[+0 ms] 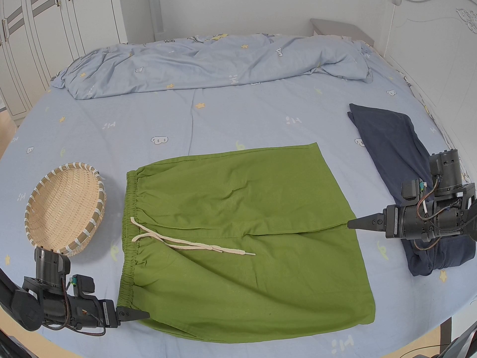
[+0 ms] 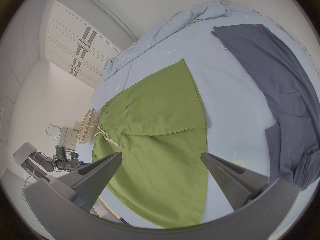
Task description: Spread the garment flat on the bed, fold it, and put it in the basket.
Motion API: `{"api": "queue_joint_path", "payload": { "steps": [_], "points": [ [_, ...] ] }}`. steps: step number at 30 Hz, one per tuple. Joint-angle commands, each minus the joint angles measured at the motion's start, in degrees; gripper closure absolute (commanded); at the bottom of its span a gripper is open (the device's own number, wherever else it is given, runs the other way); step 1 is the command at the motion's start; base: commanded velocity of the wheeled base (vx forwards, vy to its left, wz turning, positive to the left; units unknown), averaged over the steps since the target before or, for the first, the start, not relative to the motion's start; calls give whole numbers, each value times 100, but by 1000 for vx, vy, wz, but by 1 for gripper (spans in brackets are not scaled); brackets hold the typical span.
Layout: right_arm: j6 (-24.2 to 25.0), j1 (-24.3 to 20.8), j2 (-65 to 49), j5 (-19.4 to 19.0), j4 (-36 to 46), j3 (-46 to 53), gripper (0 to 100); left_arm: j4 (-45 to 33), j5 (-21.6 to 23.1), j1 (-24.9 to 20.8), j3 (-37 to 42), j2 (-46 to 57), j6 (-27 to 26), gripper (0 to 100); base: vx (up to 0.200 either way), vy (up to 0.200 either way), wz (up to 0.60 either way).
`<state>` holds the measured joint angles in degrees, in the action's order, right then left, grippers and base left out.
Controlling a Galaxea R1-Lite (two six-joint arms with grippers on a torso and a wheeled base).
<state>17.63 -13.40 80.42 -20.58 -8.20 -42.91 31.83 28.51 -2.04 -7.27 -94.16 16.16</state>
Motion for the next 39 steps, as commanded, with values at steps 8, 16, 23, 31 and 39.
{"api": "queue_joint_path", "payload": {
  "steps": [8, 16, 23, 31, 39],
  "points": [
    [4, -75, -106, -8, -6, 81, 0, -10, 313, 283, -390, -349, 10, 0, 0, 0, 0],
    [-5, -93, -106, 1, 3, 90, 0, -10, 348, 538, -618, -524, 1, 0, 0, 0, 0],
    [-5, -84, -97, 1, -6, 143, 0, -10, 488, 388, -636, -498, 1, 0, 0, 0, 0],
    [-5, -84, -97, 10, -6, 143, 0, -10, 779, 397, -662, -498, 10, 0, 0, 0, 0],
    [-5, -75, -106, 10, -6, 143, 0, -10, 752, 441, -601, -498, 1, 0, 0, 0, 0]
  ]
}}
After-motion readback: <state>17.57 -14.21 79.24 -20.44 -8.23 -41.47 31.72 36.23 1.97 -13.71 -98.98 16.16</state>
